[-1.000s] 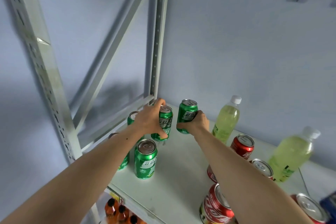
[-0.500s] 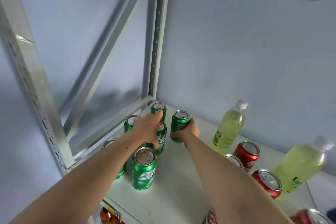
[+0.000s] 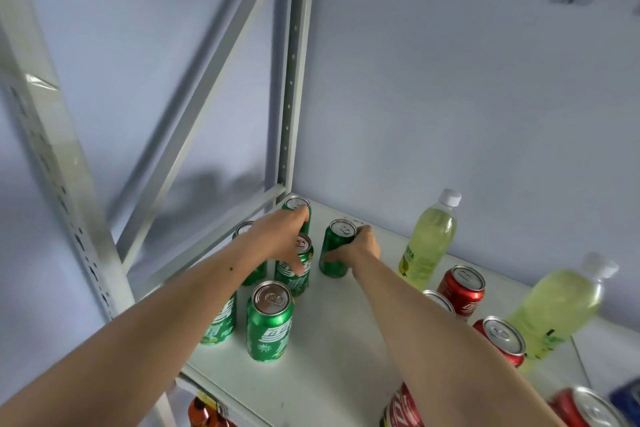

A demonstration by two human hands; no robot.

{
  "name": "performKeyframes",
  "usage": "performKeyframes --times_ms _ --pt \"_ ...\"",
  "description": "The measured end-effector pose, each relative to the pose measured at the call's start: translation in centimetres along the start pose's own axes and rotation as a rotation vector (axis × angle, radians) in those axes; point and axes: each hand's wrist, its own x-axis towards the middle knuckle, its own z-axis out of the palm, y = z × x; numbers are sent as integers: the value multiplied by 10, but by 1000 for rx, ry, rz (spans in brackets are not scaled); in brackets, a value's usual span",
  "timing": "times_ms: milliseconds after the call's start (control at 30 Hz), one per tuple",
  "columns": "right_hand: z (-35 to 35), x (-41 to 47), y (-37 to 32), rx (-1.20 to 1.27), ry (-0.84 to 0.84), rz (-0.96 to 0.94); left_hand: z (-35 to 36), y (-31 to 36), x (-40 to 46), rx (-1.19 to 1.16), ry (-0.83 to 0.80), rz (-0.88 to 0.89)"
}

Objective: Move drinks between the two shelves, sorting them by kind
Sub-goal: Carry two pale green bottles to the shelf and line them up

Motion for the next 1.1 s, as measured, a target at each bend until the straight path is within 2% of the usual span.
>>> performKeyframes --times_ms 267,400,533,767,1100 --pt "-49 -29 -36 39 51 -252 -38 30 -12 -45 109 50" --pt "-86 -53 -33 66 144 -411 -42 57 -9 -91 139 101" --pt "-131 -73 -13 82 218 -484 -39 91 -2 -132 172 147" --pt "-207 -98 46 51 343 -456 -18 151 12 -167 190 169" --pt "-273 -112 138 -30 458 -322 21 207 13 -212 137 74"
